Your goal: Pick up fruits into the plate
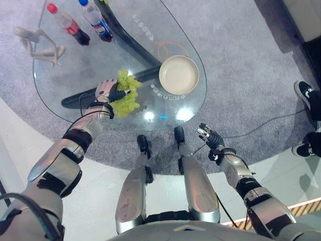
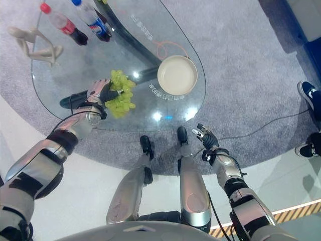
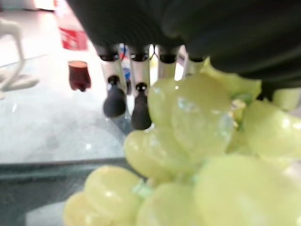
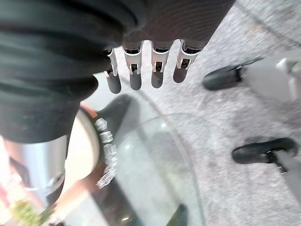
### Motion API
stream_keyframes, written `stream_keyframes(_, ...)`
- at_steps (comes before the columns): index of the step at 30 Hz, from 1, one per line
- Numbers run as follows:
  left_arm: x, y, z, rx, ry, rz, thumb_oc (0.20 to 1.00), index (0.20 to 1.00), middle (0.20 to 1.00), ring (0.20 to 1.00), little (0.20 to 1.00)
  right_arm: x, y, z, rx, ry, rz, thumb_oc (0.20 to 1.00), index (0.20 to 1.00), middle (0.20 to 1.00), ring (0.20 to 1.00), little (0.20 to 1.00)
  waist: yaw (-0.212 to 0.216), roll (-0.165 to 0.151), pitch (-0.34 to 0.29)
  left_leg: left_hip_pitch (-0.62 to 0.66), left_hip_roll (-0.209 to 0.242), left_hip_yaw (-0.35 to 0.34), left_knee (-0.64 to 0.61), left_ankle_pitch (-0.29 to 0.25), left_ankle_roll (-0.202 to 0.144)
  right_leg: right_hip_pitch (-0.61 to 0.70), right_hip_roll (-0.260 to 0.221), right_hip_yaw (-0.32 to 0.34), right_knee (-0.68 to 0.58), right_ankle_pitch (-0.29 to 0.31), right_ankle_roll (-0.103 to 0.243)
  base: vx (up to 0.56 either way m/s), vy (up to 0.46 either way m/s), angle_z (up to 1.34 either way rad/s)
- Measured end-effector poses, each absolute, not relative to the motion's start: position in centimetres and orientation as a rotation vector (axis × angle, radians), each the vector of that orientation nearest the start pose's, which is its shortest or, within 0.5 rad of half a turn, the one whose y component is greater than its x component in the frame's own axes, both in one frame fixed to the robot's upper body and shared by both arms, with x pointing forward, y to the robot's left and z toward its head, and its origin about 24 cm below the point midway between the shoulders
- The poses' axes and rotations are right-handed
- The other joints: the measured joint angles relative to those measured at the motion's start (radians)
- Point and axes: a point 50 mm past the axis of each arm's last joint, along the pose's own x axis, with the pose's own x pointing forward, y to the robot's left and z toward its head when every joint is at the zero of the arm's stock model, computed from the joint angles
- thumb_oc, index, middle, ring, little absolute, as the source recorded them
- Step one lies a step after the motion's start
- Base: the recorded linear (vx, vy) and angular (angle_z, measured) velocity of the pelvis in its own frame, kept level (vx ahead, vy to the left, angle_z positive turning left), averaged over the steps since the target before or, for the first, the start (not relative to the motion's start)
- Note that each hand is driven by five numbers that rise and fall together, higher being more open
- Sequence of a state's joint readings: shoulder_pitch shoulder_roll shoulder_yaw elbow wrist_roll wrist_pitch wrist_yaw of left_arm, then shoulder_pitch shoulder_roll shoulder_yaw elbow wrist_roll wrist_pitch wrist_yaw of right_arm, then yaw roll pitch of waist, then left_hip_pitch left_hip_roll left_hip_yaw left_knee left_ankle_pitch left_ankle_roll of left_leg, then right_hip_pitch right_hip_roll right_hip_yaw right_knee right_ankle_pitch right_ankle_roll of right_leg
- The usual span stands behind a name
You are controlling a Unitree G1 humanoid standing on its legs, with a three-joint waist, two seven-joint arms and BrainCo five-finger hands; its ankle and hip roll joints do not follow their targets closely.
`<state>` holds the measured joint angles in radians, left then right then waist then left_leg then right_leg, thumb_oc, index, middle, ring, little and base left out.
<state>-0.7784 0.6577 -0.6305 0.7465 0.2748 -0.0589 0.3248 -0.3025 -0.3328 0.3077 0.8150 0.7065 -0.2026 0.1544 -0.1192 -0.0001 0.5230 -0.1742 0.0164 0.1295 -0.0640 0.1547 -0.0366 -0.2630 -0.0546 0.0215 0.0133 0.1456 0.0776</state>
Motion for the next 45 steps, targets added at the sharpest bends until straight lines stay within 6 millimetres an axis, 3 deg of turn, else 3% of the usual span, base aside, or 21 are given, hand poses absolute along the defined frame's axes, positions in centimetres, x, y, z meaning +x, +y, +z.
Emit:
stream_keyframes(3, 36.5, 22.7, 12.5, 1.176, -0.167, 0.03, 0.2, 0.2, 0.2, 0.2, 0.2, 27.8, -19.2, -3.0, 0.252, 0.291, 0.115, 1.0, 1.0, 1.0, 1.0, 1.0, 0.016, 0.0, -0.007, 0.05, 0.0, -0.011, -0.019, 0.012, 0.005, 0.054, -0.001, -0.015, -0.011, -0.004, -0.01, 0.11, -0.023, 0.15)
stream_keyframes(7, 35.2, 23.3, 11.5, 1.095, -0.137, 0.007, 0.2, 0.2, 0.2, 0.2, 0.2, 27.6, -18.7, -1.9, 0.272, 0.233, 0.146, 1.0, 1.0, 1.0, 1.0, 1.0, 0.029, 0.001, -0.084, 0.088, 0.002, -0.031, -0.025, -0.014, -0.006, 0.123, -0.004, -0.037, -0.063, -0.009, -0.007, 0.12, -0.013, 0.15)
stream_keyframes(11, 34.0, 22.6, 11.6, 1.029, -0.161, -0.079, 0.2, 0.2, 0.2, 0.2, 0.2, 27.6, -18.3, -0.4, 0.243, 0.162, 0.223, 1.0, 1.0, 1.0, 1.0, 1.0, 0.047, -0.001, -0.147, 0.135, 0.001, -0.044, -0.025, -0.022, -0.001, 0.196, -0.006, -0.053, -0.104, -0.009, -0.007, 0.13, -0.039, 0.12)
stream_keyframes(13, 33.9, 22.4, 11.9, 1.024, -0.165, -0.119, 0.2, 0.2, 0.2, 0.2, 0.2, 27.8, -18.3, 0.4, 0.209, 0.143, 0.262, 1.0, 1.0, 1.0, 1.0, 1.0, 0.051, -0.001, -0.149, 0.165, 0.002, -0.053, -0.025, -0.027, -0.003, 0.232, -0.006, -0.063, -0.105, -0.012, -0.005, 0.15, -0.036, 0.12)
stream_keyframes(16, 33.1, 21.3, 12.3, 0.969, -0.185, -0.221, 0.2, 0.2, 0.2, 0.2, 0.2, 28.2, -18.6, 2.5, 0.126, 0.082, 0.342, 1.0, 1.0, 1.0, 1.0, 1.0, 0.063, -0.003, -0.191, 0.211, 0.004, -0.055, -0.029, -0.047, -0.007, 0.28, -0.008, -0.065, -0.105, -0.029, -0.005, 0.16, -0.03, 0.06)
stream_keyframes(20, 32.1, 20.5, 12.0, 0.891, -0.168, -0.342, 0.2, 0.2, 0.2, 0.2, 0.2, 28.3, -18.7, 3.6, 0.061, 0.084, 0.426, 1.0, 1.0, 1.0, 1.0, 1.0, 0.07, -0.005, -0.272, 0.244, 0.004, -0.069, -0.03, -0.061, -0.012, 0.32, -0.01, -0.083, -0.106, -0.047, -0.005, 0.07, -0.011, 0.09)
stream_keyframes(23, 31.8, 19.9, 12.2, 0.846, -0.167, -0.408, 0.2, 0.2, 0.2, 0.2, 0.2, 28.3, -18.4, 4.5, 0.027, 0.085, 0.502, 1.0, 1.0, 1.0, 1.0, 1.0, 0.081, -0.005, -0.287, 0.279, 0.003, -0.08, -0.03, -0.064, -0.01, 0.36, -0.011, -0.089, -0.106, -0.055, -0.004, 0.06, -0.013, 0.1)
stream_keyframes(30, 31.3, 18.6, 12.8, 0.785, -0.173, -0.537, 0.2, 0.2, 0.2, 0.2, 0.2, 28.0, -17.5, 4.6, 0.016, 0.147, 0.639, 1.0, 1.0, 1.0, 1.0, 1.0, 0.104, -0.005, -0.353, 0.286, -0.002, -0.097, -0.031, -0.063, -0.009, 0.379, -0.019, -0.117, -0.111, -0.059, -0.001, 0.02, -0.005, 0.11)
stream_keyframes(39, 30.9, 16.8, 12.7, 0.689, -0.175, -0.631, 0.2, 0.2, 0.2, 0.2, 0.2, 27.3, -15.1, 3.9, 0.031, 0.207, 0.757, 1.0, 1.0, 1.0, 1.0, 1.0, 0.119, -0.002, -0.369, 0.301, -0.003, -0.116, -0.031, -0.063, -0.005, 0.404, -0.021, -0.139, -0.111, -0.072, -0.003, 0.0, -0.001, 0.08)
stream_keyframes(41, 30.6, 15.2, 12.3, 0.621, -0.185, -0.686, 0.2, 0.2, 0.2, 0.2, 0.2, 26.9, -13.5, 3.3, 0.062, 0.225, 0.804, 1.0, 1.0, 1.0, 1.0, 1.0, 0.118, 0.003, -0.406, 0.3, -0.003, -0.121, -0.031, -0.064, -0.005, 0.405, -0.021, -0.143, -0.111, -0.072, -0.003, -0.01, 0.005, 0.05)
stream_keyframes(45, 30.3, 13.5, 12.1, 0.554, -0.202, -0.726, 0.2, 0.2, 0.2, 0.2, 0.2, 26.6, -11.4, 3.0, 0.086, 0.24, 0.87, 1.0, 1.0, 1.0, 1.0, 1.0, 0.117, 0.018, -0.422, 0.304, -0.002, -0.122, -0.031, -0.061, -0.004, 0.409, -0.021, -0.145, -0.111, -0.071, -0.003, 0.0, 0.003, 0.01)
